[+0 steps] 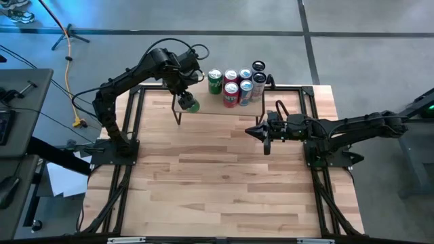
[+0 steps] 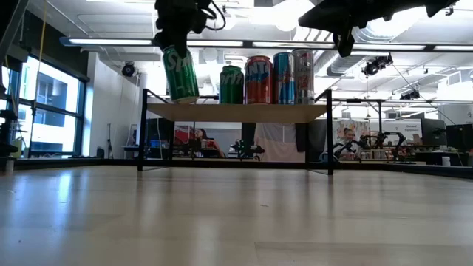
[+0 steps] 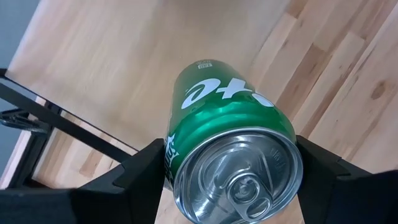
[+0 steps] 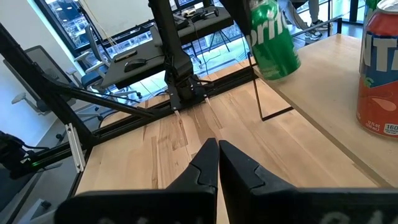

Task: Place canned beverage on shelf
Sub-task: Put the green soda can on the shelf aligned with the other green soda can

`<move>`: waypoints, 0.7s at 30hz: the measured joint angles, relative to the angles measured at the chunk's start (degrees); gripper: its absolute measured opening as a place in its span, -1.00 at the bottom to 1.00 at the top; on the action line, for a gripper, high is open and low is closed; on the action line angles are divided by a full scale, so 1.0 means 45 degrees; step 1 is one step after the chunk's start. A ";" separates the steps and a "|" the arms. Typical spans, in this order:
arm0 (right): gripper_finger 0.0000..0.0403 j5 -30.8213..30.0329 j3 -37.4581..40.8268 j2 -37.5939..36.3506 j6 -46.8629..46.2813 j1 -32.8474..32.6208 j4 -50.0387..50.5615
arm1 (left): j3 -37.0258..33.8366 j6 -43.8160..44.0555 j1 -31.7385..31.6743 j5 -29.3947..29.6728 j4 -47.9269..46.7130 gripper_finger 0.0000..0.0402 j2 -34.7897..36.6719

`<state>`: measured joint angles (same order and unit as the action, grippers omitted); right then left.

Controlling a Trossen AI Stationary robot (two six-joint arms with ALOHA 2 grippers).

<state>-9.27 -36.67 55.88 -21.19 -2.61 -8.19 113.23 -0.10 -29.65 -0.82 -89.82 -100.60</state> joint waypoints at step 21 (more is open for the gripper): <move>-1.00 0.0000 -0.0002 0.0000 -0.0005 0.0000 0.0003 | -0.0426 0.0102 -0.0078 0.0274 0.0496 0.43 0.0022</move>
<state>-9.27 -36.67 55.88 -21.21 -2.61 -8.17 111.32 0.36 -30.00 0.41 -87.59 -100.50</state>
